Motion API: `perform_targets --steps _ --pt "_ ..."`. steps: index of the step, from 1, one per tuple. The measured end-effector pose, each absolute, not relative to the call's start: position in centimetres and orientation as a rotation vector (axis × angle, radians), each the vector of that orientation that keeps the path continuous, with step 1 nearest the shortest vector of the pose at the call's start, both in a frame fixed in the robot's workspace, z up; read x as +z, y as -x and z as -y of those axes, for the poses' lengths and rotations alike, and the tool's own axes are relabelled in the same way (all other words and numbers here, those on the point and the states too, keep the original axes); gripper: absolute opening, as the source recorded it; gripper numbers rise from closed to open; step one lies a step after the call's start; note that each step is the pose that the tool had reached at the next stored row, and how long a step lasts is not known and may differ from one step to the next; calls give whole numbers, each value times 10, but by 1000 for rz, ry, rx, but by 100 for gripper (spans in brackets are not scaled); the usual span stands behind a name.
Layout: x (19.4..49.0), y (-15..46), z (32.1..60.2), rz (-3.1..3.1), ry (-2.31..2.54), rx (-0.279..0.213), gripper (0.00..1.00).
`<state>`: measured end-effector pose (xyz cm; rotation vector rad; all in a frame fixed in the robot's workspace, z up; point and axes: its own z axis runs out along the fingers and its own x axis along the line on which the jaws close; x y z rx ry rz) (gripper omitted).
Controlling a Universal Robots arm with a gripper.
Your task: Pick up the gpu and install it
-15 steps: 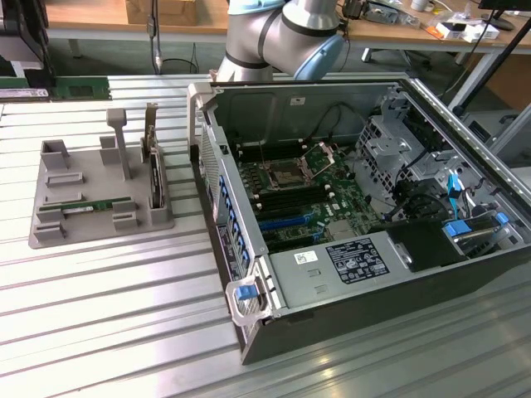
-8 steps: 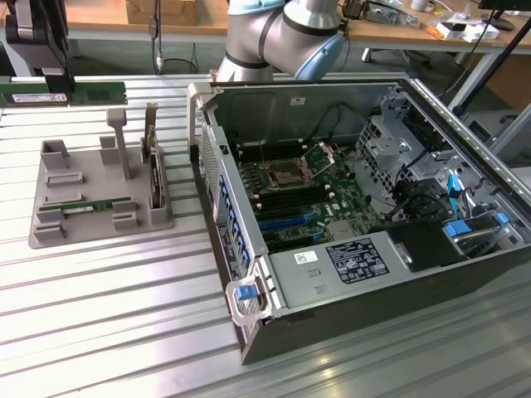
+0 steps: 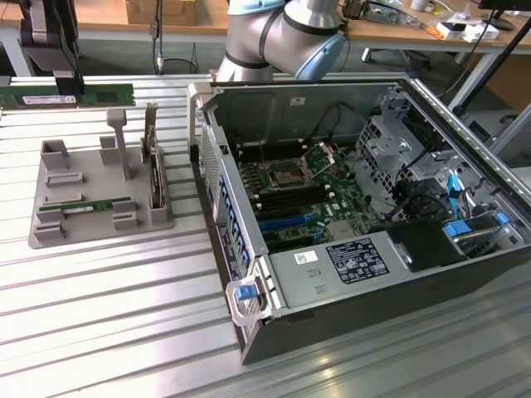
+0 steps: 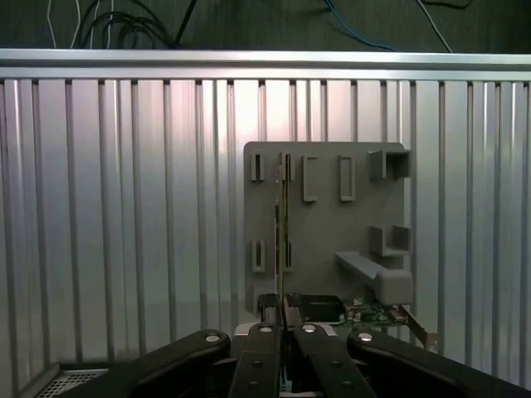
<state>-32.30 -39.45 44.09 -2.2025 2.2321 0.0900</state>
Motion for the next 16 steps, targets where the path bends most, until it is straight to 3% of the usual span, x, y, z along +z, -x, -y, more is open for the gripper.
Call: perform_targets --steps 16 --pt "435 302 394 -2232 2203 90 12"
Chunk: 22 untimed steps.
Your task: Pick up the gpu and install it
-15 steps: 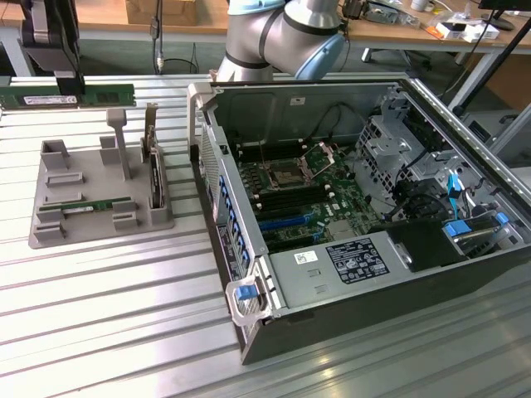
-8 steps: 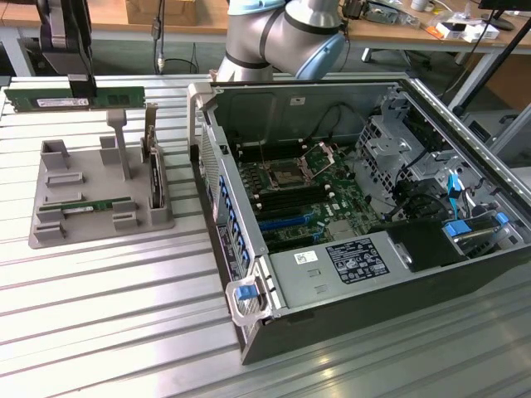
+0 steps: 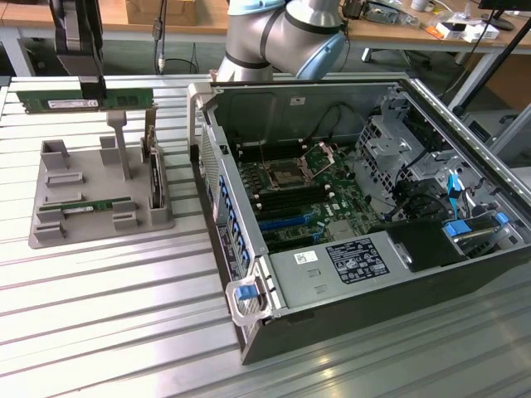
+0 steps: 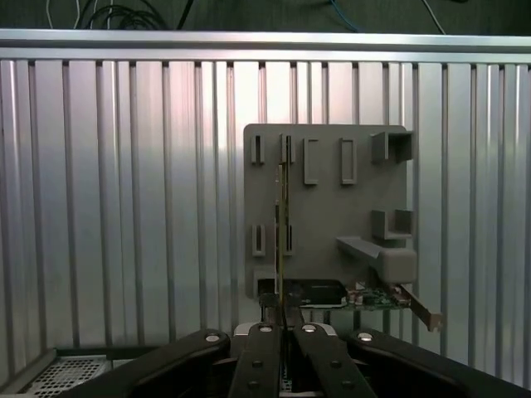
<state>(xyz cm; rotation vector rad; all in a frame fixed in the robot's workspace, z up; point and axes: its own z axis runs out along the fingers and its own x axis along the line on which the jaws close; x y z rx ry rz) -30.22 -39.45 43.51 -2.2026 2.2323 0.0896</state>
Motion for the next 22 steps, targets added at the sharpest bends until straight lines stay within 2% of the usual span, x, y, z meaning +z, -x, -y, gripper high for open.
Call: perform_targets --steps 22 --pt "431 268 395 -2232 2203 89 12"
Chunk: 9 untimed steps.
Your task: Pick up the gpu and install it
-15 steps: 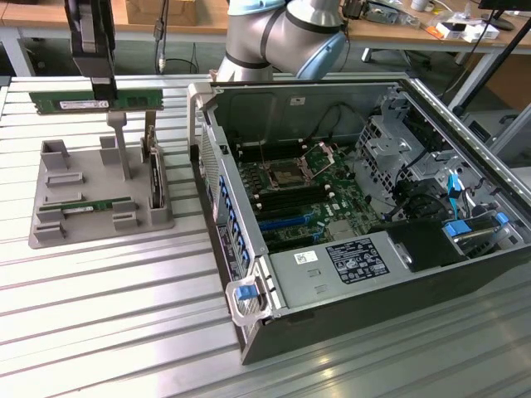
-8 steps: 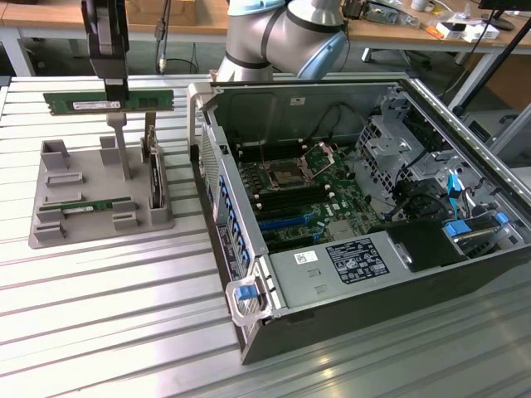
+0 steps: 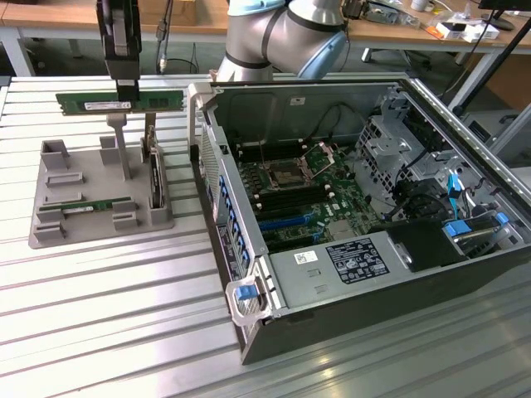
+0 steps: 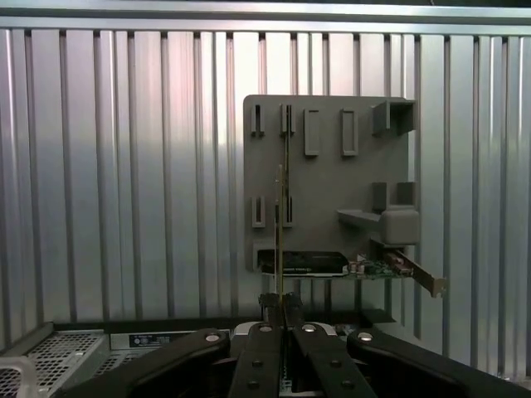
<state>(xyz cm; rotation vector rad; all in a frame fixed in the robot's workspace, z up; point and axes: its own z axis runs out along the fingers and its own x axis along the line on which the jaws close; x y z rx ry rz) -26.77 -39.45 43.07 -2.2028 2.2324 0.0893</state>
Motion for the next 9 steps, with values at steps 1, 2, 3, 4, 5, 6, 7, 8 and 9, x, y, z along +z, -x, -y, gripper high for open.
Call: perform_targets --steps 1,2,3,4,5,6,7,8,9 --pt "431 267 395 -2232 2203 89 12" --pt "430 264 395 -2232 2203 89 12" --pt "430 263 395 -2232 2203 89 12" --pt "430 261 395 -2232 2203 89 12" --pt "430 259 394 -2233 2203 89 12" --pt "430 258 395 -2233 2203 89 12" --pt "430 257 395 -2232 2203 89 12" --pt "429 255 394 -2233 2203 89 12" --pt "429 254 394 -2232 2203 89 12"
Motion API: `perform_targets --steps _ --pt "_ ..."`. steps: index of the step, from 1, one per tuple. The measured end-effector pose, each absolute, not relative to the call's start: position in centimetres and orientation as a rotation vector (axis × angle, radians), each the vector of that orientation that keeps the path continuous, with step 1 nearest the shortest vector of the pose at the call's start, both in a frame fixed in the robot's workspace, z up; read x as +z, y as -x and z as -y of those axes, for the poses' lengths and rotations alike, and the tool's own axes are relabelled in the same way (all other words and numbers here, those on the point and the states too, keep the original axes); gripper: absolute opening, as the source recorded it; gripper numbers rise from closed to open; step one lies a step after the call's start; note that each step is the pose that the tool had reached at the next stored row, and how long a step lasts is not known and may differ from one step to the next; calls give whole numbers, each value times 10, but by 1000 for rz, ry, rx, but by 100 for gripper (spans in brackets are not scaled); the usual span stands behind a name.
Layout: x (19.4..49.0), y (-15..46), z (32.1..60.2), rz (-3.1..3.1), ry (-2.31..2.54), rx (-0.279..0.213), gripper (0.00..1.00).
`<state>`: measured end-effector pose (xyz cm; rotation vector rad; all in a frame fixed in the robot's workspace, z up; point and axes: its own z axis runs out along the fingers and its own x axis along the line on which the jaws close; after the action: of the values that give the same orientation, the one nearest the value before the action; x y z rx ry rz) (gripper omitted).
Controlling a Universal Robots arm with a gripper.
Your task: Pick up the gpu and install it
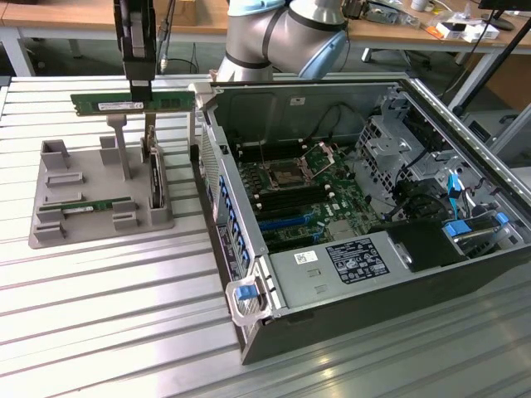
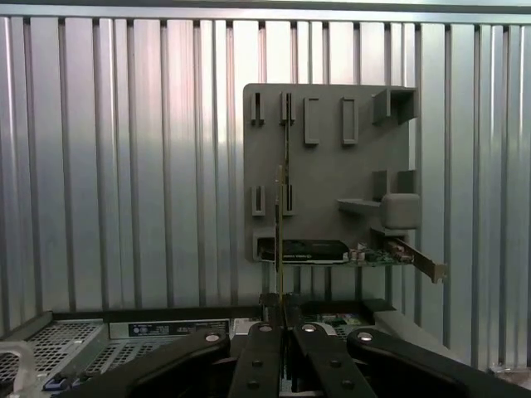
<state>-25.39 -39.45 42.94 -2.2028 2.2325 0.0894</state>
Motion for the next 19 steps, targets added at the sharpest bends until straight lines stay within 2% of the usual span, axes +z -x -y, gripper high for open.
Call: perform_targets --steps 19 --pt "426 221 395 -2232 2203 89 12"
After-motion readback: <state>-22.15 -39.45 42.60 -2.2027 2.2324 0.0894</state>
